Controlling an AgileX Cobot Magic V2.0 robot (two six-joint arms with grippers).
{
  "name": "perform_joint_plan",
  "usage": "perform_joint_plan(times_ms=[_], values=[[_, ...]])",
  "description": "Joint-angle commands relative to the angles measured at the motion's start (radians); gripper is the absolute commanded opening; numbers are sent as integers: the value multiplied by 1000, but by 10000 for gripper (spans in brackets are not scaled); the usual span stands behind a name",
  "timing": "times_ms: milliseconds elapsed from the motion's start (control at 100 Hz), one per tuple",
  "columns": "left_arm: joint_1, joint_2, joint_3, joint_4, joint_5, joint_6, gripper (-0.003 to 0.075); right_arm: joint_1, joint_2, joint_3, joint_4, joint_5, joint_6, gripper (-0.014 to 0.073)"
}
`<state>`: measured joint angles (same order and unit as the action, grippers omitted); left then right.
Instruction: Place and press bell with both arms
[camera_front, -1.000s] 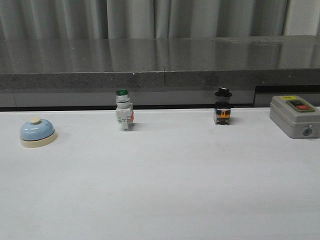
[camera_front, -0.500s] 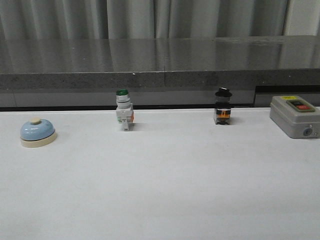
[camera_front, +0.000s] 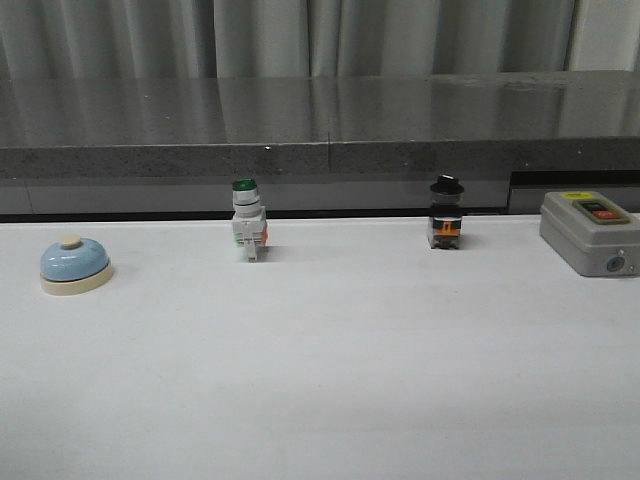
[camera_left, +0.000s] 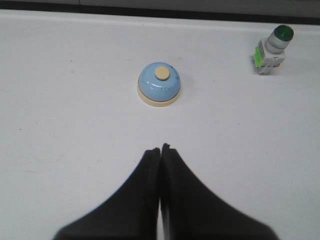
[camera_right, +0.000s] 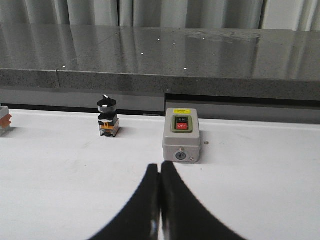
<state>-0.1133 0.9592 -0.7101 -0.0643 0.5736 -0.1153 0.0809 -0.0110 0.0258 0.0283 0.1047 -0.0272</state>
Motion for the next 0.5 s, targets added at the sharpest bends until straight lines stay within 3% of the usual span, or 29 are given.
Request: perform_joint_plan(times_ms=[0, 80, 200, 260, 390, 490], values=[[3, -1, -36, -14, -52, 4, 71, -7, -17, -14, -5, -87, -4, -60], [3, -1, -36, -14, -52, 28, 222, -7, -17, -14, -5, -87, -4, -60], [3, -1, -36, -14, -52, 30, 591, -7, -17, -14, -5, -87, -4, -60], [3, -1, -36, -12, -55, 30, 720, -7, -17, -14, -5, -87, -4, -60], [3, -1, -36, -12, -55, 30, 643, -7, -17, -14, -5, -87, -4, -60], [3, -1, -36, -26, -87, 26, 627, -7, -17, -14, -5, -87, -4, -60]])
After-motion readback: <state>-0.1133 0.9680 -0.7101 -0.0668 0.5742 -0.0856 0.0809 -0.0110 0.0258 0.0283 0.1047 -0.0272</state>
